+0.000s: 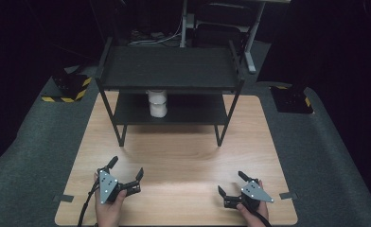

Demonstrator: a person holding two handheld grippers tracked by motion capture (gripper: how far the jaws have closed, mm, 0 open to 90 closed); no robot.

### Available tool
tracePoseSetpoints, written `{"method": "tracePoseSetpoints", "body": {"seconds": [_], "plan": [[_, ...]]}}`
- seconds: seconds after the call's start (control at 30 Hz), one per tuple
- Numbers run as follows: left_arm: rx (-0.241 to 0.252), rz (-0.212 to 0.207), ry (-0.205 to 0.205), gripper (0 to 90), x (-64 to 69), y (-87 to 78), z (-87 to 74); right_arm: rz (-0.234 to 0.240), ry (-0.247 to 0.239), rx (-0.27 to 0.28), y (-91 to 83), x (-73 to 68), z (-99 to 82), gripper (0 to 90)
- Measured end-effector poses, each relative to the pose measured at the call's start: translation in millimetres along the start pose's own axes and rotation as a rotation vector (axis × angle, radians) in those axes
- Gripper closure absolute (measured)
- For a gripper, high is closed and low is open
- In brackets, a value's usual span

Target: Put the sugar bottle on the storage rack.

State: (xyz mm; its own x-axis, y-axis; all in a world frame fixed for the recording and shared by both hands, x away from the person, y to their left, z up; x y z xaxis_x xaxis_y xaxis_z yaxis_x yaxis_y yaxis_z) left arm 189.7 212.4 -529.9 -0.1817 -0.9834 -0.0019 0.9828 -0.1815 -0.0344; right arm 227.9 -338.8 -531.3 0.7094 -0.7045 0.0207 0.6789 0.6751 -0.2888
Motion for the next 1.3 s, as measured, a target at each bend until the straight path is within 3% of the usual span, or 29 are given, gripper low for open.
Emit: {"method": "tracePoseSetpoints", "body": {"seconds": [0.37,0.43,0.47,0.6,0.9,1.17,1.3], "plan": [[-0.08,0.003,0.009,0.6,-6.4,-4.0,-12.3,0.001,0.002,0.007,-0.4,0.3,-0.9,0.0],[-0.113,-0.009,0.002,0.6,-8.4,-4.5,-11.8,0.002,0.001,0.01,-0.5,0.8,-1.4,0.0],[-0.153,-0.007,0.008,0.5,-8.4,-5.0,-9.4,0.004,0.001,0.01,-0.5,1.1,-1.4,0.0],[-0.203,-0.01,0.023,0.6,-7.8,-4.4,-6.2,0.007,-0.001,0.012,-0.6,1.4,-1.7,0.0],[-0.239,-0.017,0.045,0.6,-10.0,-3.6,-6.1,0.011,-0.002,0.005,0.0,1.9,-0.6,0.0],[-0.278,-0.052,0.094,0.6,-10.0,-0.3,-0.8,0.003,-0.003,0.005,0.1,0.5,-0.6,0.0],[-0.304,-0.073,0.09,0.6,-12.1,2.0,2.2,0.003,-0.004,0.006,0.1,0.4,-0.8,0.0]]}}
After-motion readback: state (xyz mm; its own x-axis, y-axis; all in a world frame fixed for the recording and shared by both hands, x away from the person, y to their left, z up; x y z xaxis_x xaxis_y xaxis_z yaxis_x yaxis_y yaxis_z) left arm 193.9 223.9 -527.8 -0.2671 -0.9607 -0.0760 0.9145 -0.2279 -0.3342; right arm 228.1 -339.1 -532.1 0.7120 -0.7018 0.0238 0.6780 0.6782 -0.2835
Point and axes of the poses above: each handheld gripper's, and its own axes: y roughly forward along the jaws, z roughly out of its top, x roughly to its right, the point moved 3 cm from there along y, roughly forward along the jaws, and after that the axes turned 9 degrees about z, right-handed, at the moved point
